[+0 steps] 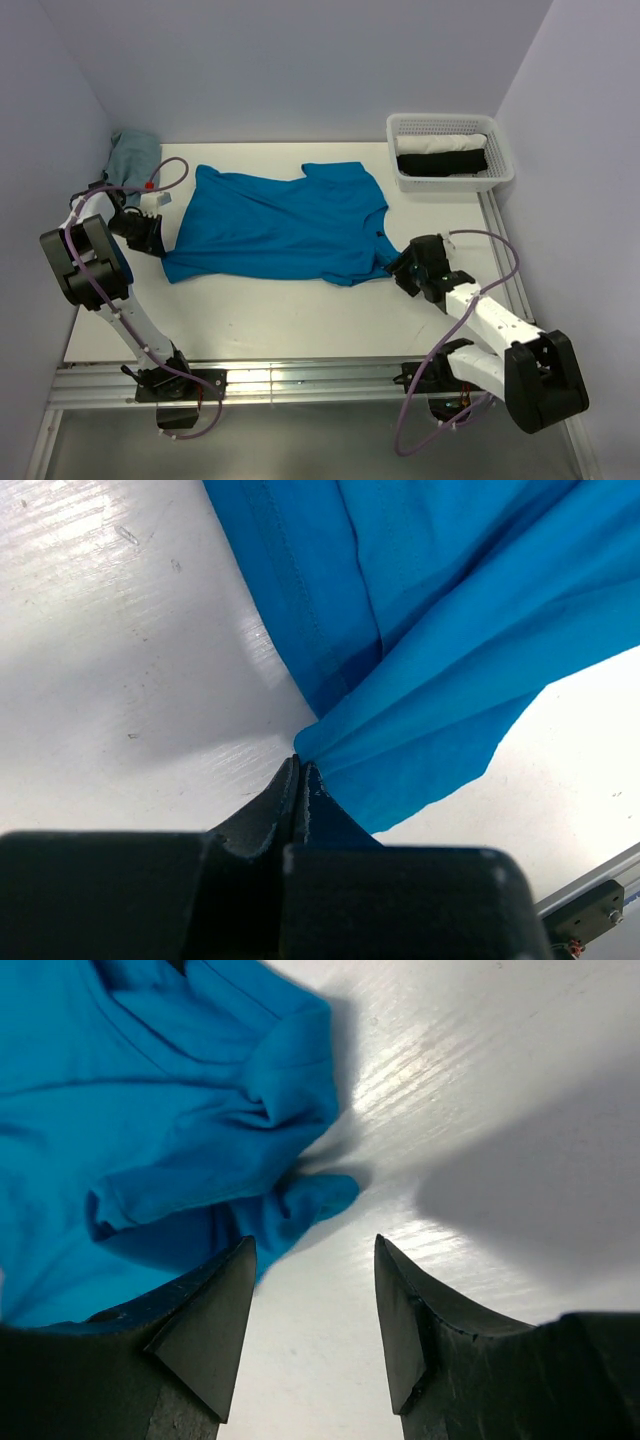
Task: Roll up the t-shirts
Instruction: Flatten the tshirt
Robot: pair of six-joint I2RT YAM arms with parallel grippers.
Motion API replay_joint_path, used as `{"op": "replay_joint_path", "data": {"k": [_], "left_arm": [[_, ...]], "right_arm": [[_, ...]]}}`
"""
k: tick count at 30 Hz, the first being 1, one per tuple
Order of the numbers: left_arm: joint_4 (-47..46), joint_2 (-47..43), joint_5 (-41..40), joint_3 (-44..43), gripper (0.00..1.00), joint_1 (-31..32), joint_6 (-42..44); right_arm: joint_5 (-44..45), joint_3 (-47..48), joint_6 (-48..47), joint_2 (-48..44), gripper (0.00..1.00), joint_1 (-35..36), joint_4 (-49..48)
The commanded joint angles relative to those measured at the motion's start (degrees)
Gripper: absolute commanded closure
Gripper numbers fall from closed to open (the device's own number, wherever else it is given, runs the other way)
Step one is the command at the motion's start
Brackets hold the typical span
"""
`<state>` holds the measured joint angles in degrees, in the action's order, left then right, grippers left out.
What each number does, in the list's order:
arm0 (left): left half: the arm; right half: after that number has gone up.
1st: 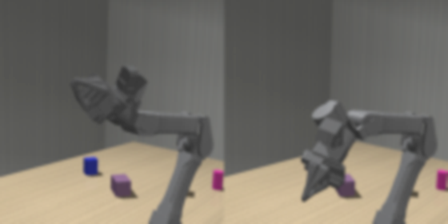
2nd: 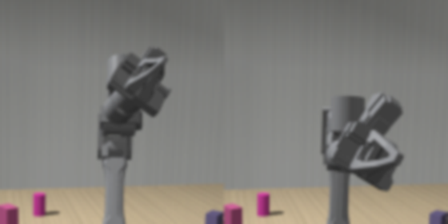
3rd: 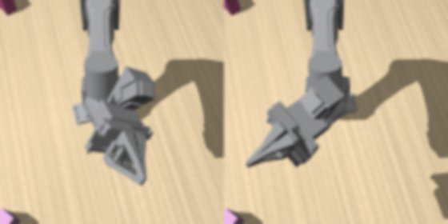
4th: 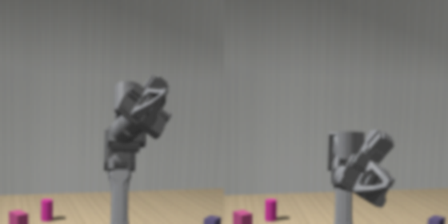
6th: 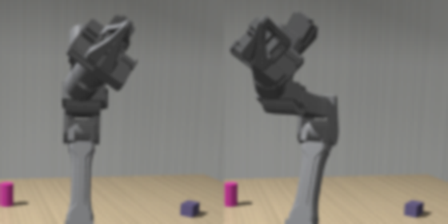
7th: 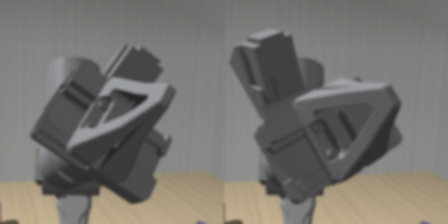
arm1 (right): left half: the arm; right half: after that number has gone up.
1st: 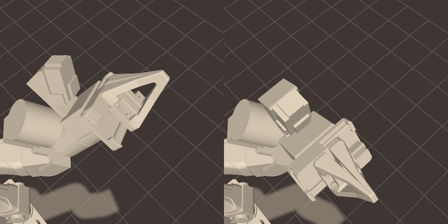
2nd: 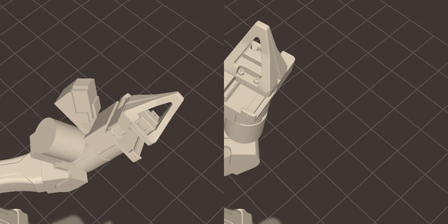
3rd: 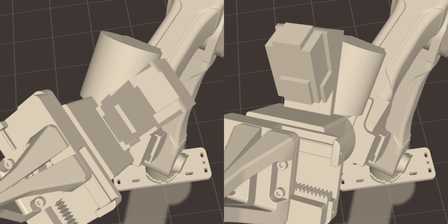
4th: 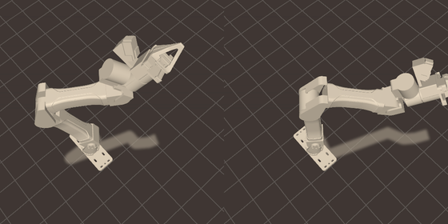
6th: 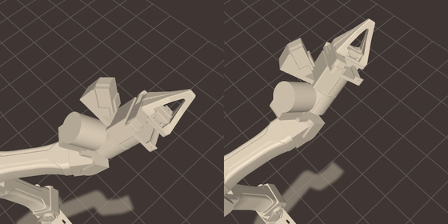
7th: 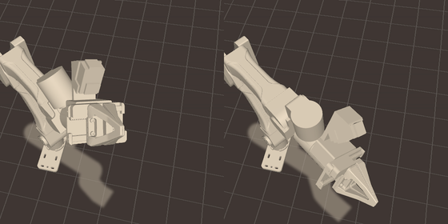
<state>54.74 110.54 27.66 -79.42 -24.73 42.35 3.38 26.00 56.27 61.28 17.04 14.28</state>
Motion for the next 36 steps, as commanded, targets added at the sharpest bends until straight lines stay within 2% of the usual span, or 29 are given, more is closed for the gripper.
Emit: {"op": "replay_joint_path", "data": {"k": [1,9,18,23,28,36], "left_arm": [[0.54,-0.15,0.11,-0.74,1.0,-0.14,0.72],[0.63,-0.15,0.55,-0.65,1.0,-0.23,0.98],[0.81,-0.15,1.08,-0.47,1.0,-0.14,1.51],[0.81,0.02,0.91,-0.56,1.0,-0.14,1.86],[1.16,0.2,1.25,-0.83,1.0,-0.05,1.95],[1.33,-0.24,1.61,-0.74,1.0,-0.05,2.39]], "right_arm": [[-2.41,-2.78,9.36,-3.09,0.42,-1.48,-10.23],[-1.1,-12.98,25.89,-11.96,0.45,-1.57,-21.48],[3.65,-19.84,41.36,-16.27,0.48,-1.57,-26.49],[5.49,-21.25,44.62,-19.7,0.5,-1.57,-25.72],[5.32,-21.43,47.44,-17.43,0.5,-1.39,-28.61],[5.76,-19.24,51.92,-5.57,0.5,1.85,-37.11]]}}
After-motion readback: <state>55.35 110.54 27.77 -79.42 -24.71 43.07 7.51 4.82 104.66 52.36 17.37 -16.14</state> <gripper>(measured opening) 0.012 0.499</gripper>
